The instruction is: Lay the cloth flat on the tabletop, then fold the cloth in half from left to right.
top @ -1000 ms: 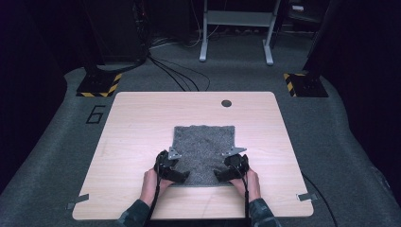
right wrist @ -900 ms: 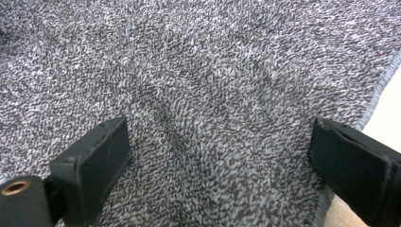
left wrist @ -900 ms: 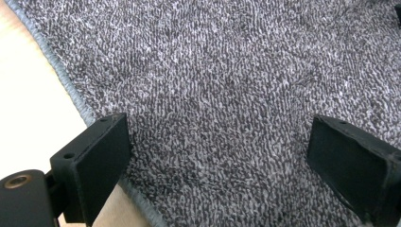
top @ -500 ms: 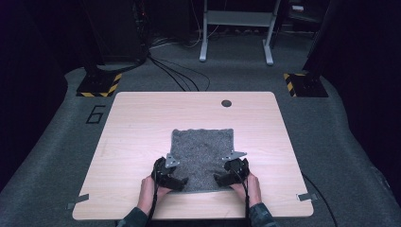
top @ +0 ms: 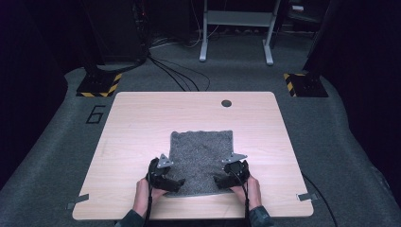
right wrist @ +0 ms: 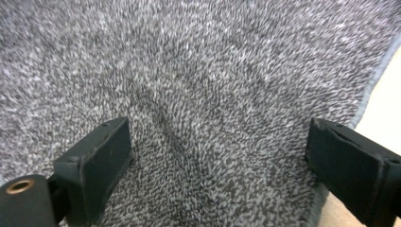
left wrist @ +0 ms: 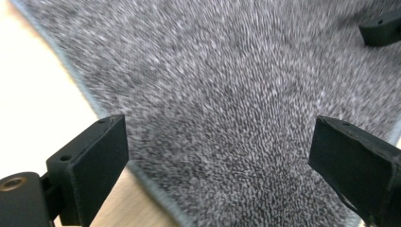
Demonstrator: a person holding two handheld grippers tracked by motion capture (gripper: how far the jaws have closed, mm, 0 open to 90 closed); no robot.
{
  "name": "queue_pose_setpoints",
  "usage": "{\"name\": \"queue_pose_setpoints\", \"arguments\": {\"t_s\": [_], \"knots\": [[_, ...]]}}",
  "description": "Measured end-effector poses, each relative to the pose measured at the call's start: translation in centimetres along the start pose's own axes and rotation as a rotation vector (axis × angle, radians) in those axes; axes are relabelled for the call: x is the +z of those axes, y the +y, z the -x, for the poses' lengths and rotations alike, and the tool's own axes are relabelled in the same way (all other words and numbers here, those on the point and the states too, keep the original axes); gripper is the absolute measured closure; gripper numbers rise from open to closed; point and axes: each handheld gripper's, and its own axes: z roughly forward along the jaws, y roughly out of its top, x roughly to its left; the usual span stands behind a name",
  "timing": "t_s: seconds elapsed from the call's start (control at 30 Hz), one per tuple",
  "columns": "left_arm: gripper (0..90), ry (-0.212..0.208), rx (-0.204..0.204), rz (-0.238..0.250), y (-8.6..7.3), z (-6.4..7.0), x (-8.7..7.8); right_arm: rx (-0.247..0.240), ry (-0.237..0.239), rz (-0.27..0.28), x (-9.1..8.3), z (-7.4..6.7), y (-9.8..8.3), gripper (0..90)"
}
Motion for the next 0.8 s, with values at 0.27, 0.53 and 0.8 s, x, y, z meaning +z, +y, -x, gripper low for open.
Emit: {"name": "queue_pose_setpoints", "arguments": {"t_s": [0.27,0.53,0.8], "knots": [[4.8,0.025,-0.035,0.039,2.1,-2.8,-1.5,0.002,0.022,0.066,-1.7,-1.1,1.4,8.3],[5.1,0.037,-0.097,0.029,4.4,-6.7,-0.9,-0.085,0.087,0.067,-1.7,-4.0,3.3,9.4],[6.6,0.038,-0.121,-0.007,6.8,-9.7,1.5,-0.120,0.170,0.069,-0.3,-7.6,4.7,10.1]]}}
